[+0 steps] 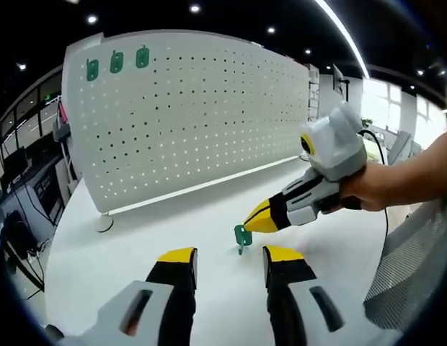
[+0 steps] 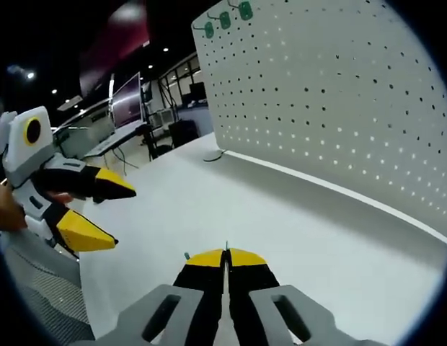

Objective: Insert the hook assembly into the mounting plate slot until the hook locks in place.

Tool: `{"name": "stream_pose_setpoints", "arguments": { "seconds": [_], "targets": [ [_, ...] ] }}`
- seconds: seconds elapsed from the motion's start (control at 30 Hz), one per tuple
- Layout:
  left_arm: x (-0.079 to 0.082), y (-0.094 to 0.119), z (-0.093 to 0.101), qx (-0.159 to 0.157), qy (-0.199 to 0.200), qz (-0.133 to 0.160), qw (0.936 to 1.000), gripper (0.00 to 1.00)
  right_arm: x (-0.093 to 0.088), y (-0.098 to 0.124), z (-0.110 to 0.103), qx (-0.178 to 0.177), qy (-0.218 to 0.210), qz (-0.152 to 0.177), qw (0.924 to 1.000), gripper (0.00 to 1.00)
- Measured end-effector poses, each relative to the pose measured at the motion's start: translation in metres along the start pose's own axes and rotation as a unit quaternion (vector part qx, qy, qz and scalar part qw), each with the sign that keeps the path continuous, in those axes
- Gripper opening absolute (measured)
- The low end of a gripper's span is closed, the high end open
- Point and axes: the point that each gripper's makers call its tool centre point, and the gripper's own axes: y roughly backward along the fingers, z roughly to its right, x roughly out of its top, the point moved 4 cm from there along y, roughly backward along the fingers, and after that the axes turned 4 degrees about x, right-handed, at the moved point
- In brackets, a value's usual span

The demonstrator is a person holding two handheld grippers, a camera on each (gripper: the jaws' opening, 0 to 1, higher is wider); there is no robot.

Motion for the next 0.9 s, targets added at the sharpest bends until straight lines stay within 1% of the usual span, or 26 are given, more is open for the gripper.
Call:
{"name": "stream_pose_setpoints", "arguments": {
  "seconds": [0.17,0.3,0.4,0.53,0.73,0.9],
  "targets": [
    [-0.001,-0.004,0.006,-0.007,-0.009,-0.004,0.9999,0.37,0.006,0.004,-0.003,0.001,0.000,0.005,1.0000,0.00],
    [0.002,-0.007,0.007,-0.008,-0.012,0.002,0.9999,0.36,0.014,0.007,-0.006,0.005,-0.002,0.012,0.9999,0.00],
    [0.006,-0.008,0.006,-0.004,-0.012,0.009,0.9999,0.35,0.024,0.013,-0.009,0.007,-0.005,0.023,0.9997,0.00],
    [0.007,-0.011,0.004,0.000,-0.011,0.011,0.9999,0.33,0.036,0.018,-0.012,0.009,-0.003,0.033,0.9994,0.00],
    [0.015,-0.016,0.000,0.009,-0.007,0.028,0.9995,0.31,0.052,0.026,-0.017,0.009,0.007,0.042,0.9991,0.00],
    [0.023,-0.018,0.000,0.011,-0.009,0.046,0.9988,0.27,0.071,0.037,-0.023,0.011,0.022,0.054,0.9982,0.00]
  ]
}}
